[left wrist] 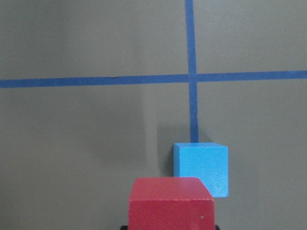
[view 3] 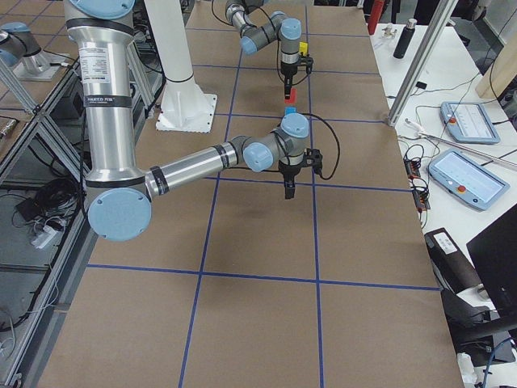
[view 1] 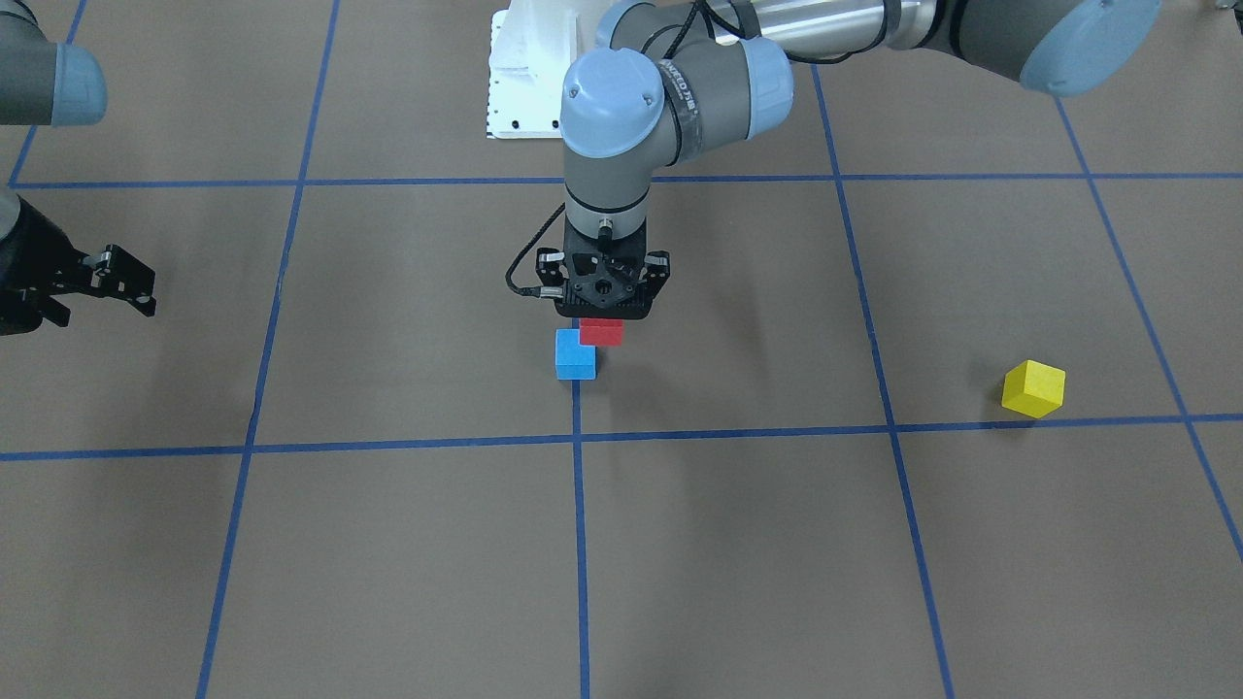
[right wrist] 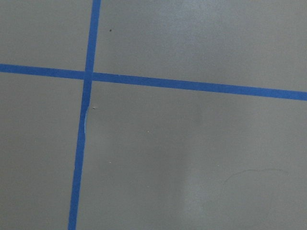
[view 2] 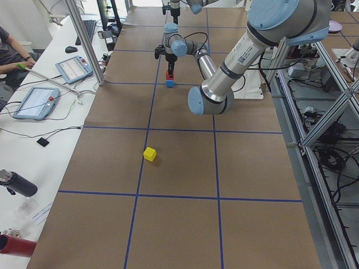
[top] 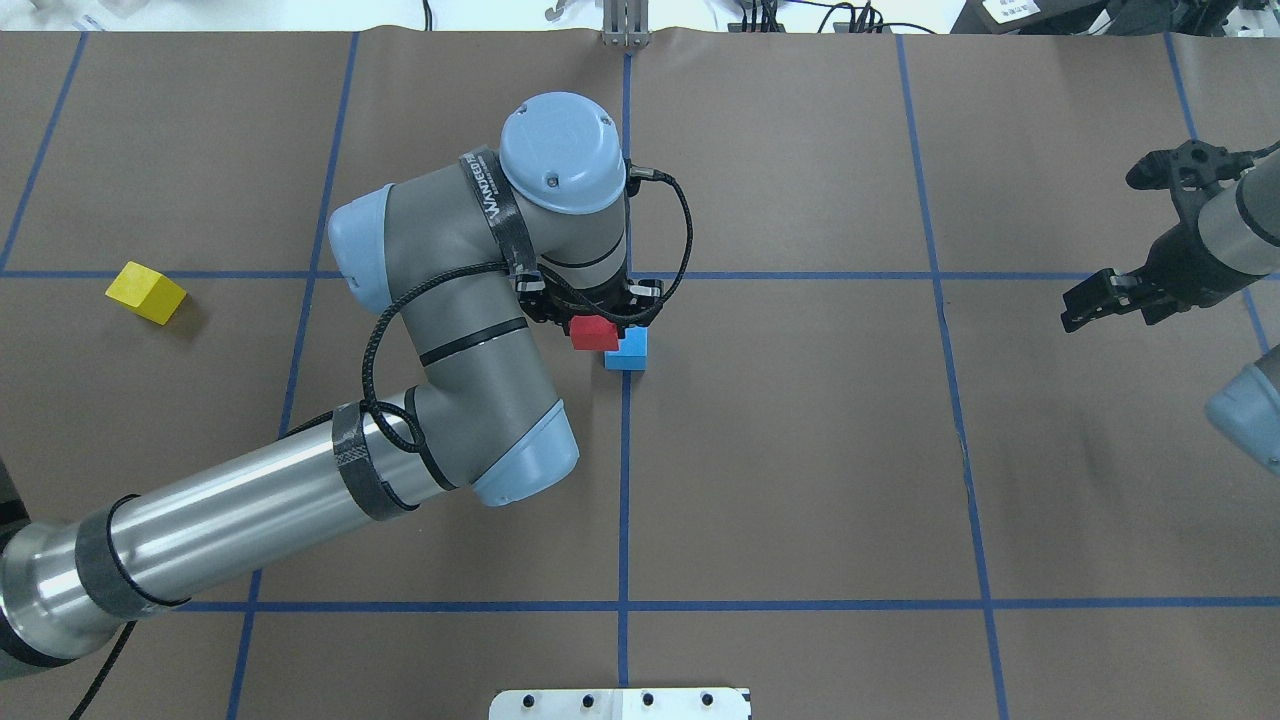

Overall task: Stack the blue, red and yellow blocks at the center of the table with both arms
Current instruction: 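Carry the red cube with the left gripper above the blue cube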

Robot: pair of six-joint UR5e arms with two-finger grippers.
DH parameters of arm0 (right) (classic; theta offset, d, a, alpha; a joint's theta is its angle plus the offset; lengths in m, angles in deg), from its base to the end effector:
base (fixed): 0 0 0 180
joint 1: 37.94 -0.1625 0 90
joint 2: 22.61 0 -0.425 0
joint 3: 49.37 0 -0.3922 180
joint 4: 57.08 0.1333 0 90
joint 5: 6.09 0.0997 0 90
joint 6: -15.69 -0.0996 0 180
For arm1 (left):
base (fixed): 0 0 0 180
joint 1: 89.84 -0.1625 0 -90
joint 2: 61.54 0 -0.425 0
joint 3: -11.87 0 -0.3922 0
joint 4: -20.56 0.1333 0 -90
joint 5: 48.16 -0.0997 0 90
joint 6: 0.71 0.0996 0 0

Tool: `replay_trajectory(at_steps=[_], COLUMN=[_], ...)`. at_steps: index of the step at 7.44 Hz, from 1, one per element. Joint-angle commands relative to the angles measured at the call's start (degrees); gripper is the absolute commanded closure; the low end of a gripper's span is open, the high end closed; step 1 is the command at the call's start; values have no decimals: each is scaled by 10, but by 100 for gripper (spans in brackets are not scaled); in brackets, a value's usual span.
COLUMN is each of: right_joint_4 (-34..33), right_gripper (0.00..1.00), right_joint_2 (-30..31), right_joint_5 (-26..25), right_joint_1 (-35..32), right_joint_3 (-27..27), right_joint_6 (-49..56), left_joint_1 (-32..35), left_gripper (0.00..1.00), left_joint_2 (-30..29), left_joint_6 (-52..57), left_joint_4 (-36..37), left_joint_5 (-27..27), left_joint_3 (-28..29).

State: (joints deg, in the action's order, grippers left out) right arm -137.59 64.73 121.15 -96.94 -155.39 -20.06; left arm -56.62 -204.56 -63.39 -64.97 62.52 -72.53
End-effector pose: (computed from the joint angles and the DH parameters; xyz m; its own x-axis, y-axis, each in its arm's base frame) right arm -0.2035 -0.4804 0.4843 0.6997 -0.0900 0.7088 0.0558 0.9959 0.0715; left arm 0.5664 -0.4882 0.1296 0.6869 0.0634 -0.7240 -0.0045 0.9965 0.0831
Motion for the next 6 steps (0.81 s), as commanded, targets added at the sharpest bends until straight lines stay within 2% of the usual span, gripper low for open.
replay_trajectory(at_steps=[1, 6], right_joint_4=[0, 0], right_gripper=[0, 0], right_joint_2=[1, 0], right_joint_5=[-1, -1], right_joint_1=[-1, -1], right_joint_3=[0, 0], right_joint_6=[1, 0], left_joint_1=[-2, -1], left_gripper=[100, 100], left_joint_2=[-29, -48], left_joint_6=[4, 4], left_joint_4=[-4, -5], left_joint_5=[0, 1], left_joint_3=[43, 70])
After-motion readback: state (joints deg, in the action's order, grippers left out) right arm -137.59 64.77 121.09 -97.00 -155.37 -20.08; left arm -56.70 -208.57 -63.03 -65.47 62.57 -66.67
